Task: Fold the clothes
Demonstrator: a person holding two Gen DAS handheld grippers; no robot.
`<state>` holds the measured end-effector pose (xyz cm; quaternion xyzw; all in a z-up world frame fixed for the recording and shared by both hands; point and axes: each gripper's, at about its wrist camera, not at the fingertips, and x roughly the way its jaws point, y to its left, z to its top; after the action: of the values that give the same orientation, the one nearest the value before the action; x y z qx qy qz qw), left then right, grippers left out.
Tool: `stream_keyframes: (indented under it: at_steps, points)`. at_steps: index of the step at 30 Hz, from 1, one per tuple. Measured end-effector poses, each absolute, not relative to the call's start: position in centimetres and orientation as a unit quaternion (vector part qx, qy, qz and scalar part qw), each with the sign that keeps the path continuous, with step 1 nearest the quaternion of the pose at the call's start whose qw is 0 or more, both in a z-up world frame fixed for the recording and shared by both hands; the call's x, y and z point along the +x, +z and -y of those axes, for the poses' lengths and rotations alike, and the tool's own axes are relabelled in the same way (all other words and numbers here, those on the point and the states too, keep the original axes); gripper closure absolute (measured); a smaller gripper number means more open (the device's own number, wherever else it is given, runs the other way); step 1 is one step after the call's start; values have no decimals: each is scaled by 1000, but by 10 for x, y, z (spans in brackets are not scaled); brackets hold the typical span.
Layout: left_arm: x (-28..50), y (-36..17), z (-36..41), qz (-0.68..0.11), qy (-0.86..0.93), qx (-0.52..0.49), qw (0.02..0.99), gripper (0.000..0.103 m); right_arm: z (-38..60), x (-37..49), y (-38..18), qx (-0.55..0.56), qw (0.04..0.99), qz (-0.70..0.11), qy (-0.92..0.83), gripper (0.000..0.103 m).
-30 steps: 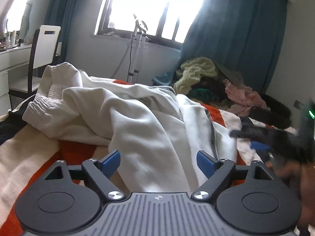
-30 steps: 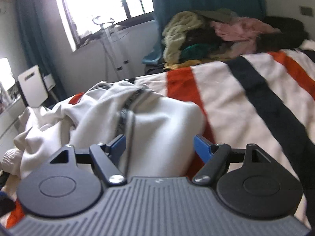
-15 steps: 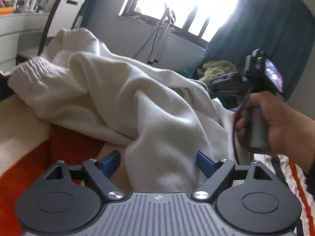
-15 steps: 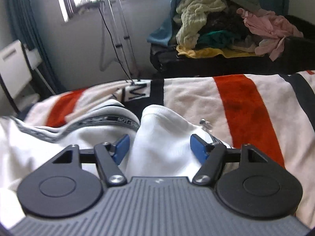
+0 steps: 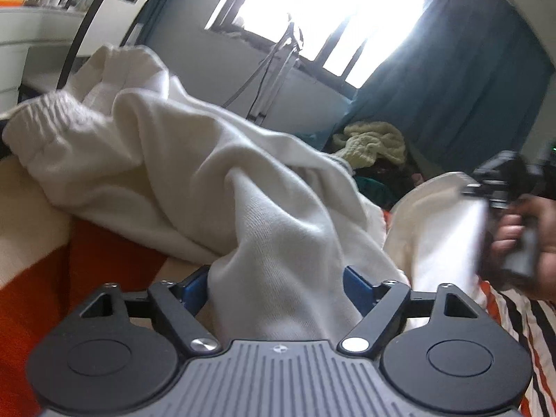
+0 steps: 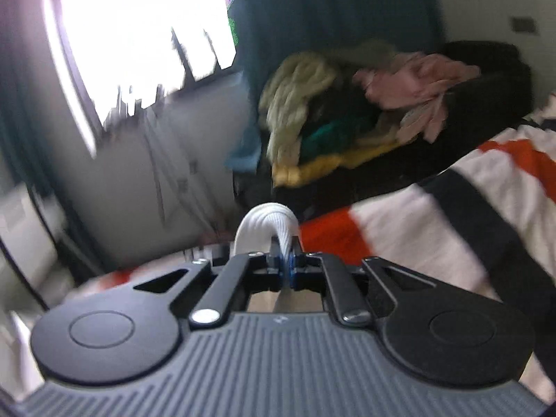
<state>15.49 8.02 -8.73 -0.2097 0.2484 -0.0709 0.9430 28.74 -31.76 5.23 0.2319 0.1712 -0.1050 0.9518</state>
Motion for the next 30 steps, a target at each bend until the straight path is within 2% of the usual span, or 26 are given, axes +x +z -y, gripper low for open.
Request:
stream_keyframes:
  at_steps: [5,9,17,24,26,27,29,30]
  points:
    - [138,-71,-77,-232,-72,-197,950,22,414,188,73,333,925,-83,-162,98]
    - [123,-66,-70,-215,-80,-181,956,22,479,108,48,386,888,-54,-244,97]
    - [105,-73,-76,-258,-46,-202,944,21,557,18,-91,567,709,-243,-342,96]
    - [97,-80,-121,-284,8,-318,905,21,555,9,-101,596,690,-254,-323,91]
    - [97,-82,-139,-276,32,-352,894,21,555,12,-109,601,685,-271,-310,75]
    - [100,-82,-148,-270,44,-362,891,21,554,14,-111,603,685,-275,-304,72]
    - [109,-82,-166,-266,72,-374,886,21,553,16,-111,603,692,-273,-288,57]
    - [116,-82,-176,-268,80,-383,880,21,552,17,-111,603,695,-272,-281,53]
